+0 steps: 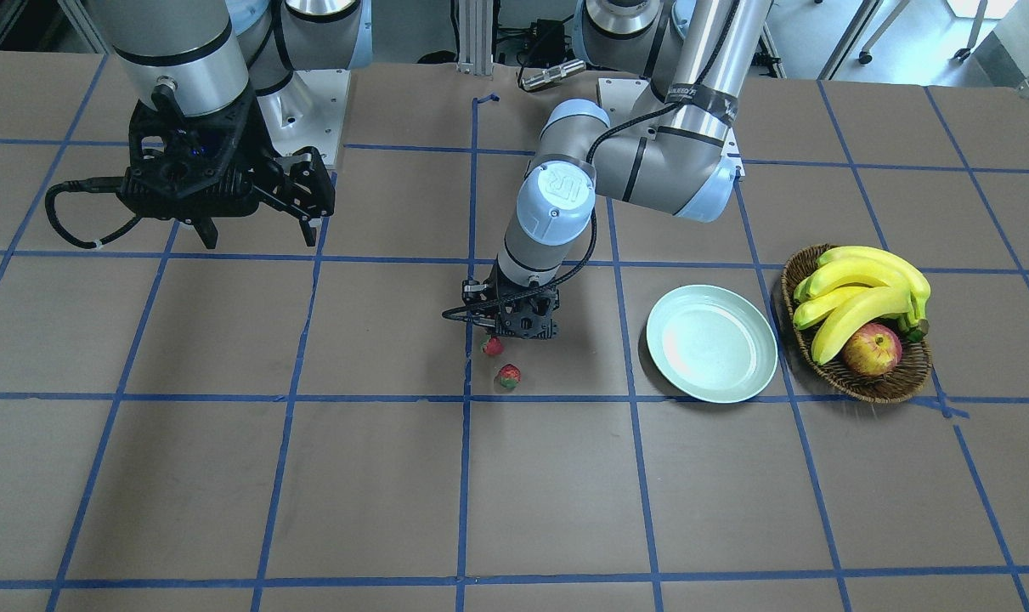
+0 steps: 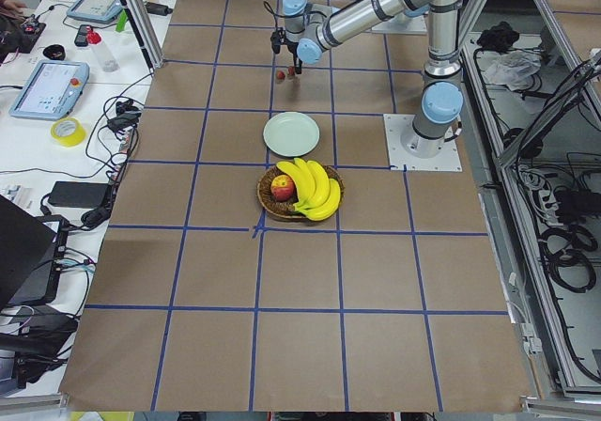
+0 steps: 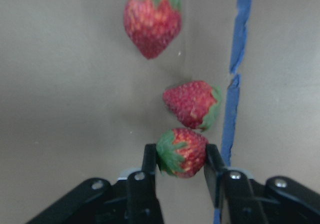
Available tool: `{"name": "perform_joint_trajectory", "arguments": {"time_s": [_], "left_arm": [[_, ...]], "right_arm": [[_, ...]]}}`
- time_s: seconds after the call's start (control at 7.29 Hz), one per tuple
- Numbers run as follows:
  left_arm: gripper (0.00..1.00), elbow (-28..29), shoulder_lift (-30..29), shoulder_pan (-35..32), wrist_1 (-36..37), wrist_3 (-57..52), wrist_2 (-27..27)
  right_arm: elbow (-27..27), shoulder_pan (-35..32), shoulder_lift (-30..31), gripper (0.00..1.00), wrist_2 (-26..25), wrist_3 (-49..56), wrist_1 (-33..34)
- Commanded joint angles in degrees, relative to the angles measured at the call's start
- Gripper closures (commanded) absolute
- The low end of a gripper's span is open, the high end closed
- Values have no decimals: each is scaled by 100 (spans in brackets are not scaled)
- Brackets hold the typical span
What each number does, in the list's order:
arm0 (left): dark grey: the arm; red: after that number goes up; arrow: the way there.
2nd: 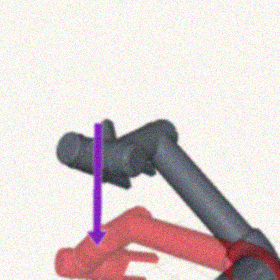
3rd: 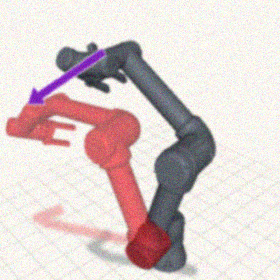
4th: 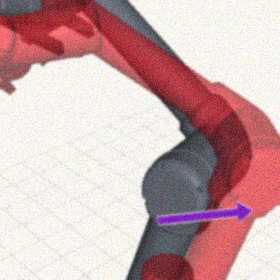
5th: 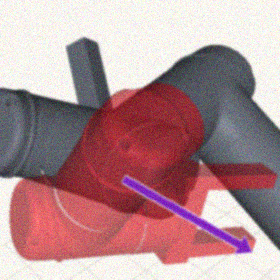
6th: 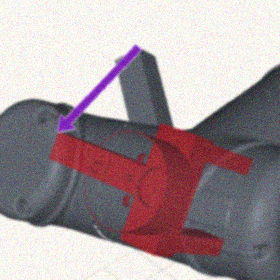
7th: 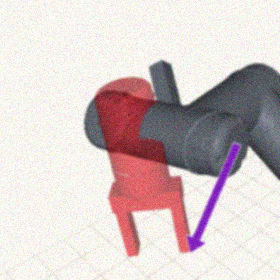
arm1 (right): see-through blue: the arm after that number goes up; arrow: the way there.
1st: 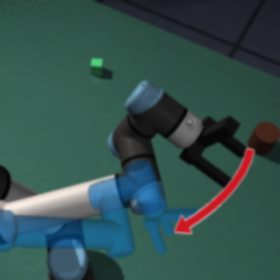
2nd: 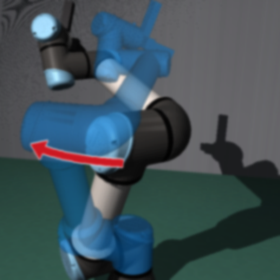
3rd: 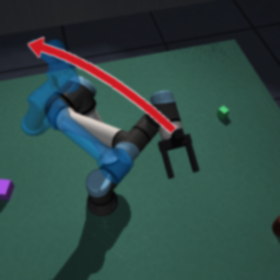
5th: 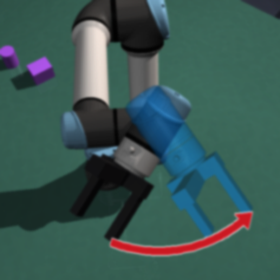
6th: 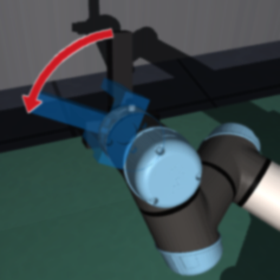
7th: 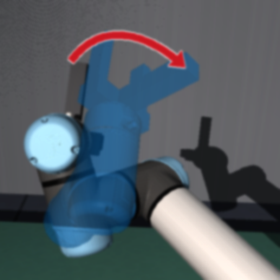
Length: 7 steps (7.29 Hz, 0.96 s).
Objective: Collect all strawberries into plate
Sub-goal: 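Carry the strawberry to the green plate and open the left gripper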
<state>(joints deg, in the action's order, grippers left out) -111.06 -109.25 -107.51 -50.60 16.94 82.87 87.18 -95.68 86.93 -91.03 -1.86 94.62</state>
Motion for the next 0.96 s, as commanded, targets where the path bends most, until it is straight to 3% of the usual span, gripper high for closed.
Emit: {"name": "perform_joint_trajectory", "arguments": {"time_s": [0.0,0.41,0.82], "left_arm": [[100,444,87,229,-642,-758,1042],[100,436,316,1483,-1022,-1971,1039],[100,235,325,2320,-1049,-3229,1187]], "right_arm": [[1,-12,17,0,15,19,-5],[1,14,17,0,-11,27,-5],[10,-21,17,0,24,10,4]]}}
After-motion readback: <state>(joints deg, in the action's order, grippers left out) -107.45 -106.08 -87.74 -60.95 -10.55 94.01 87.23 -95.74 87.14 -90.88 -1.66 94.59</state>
